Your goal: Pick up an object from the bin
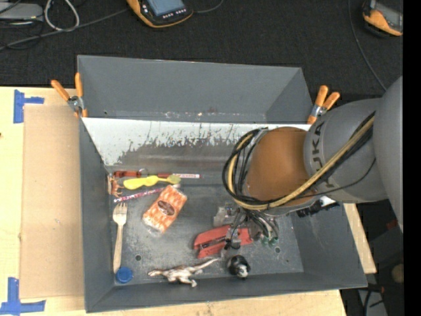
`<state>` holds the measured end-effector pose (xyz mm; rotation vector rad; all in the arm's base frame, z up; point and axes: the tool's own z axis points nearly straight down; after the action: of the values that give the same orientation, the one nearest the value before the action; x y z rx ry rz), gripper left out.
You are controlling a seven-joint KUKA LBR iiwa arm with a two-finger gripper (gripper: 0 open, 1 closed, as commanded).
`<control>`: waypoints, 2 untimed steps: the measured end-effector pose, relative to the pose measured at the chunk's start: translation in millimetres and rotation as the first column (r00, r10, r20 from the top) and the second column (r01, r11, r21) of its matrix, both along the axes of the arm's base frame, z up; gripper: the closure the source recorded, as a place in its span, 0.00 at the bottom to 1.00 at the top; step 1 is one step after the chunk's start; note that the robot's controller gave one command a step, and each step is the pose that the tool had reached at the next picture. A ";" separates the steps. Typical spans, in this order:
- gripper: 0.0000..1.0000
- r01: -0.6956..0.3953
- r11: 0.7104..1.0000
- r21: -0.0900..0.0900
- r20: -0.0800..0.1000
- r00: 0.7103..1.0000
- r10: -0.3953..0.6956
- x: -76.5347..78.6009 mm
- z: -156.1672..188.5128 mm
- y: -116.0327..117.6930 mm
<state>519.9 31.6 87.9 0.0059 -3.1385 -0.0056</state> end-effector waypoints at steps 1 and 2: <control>1.00 -0.013 1.000 0.000 -0.004 1.000 0.013 -6.5 9.3 -1.6; 1.00 0.019 1.000 0.000 -0.004 1.000 -0.019 2.0 58.7 -8.1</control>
Offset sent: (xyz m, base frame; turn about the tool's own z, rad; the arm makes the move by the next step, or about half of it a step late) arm 0.0034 -0.0095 0.0603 0.0218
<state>521.9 23.5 146.7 -0.0244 -3.1343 -0.0063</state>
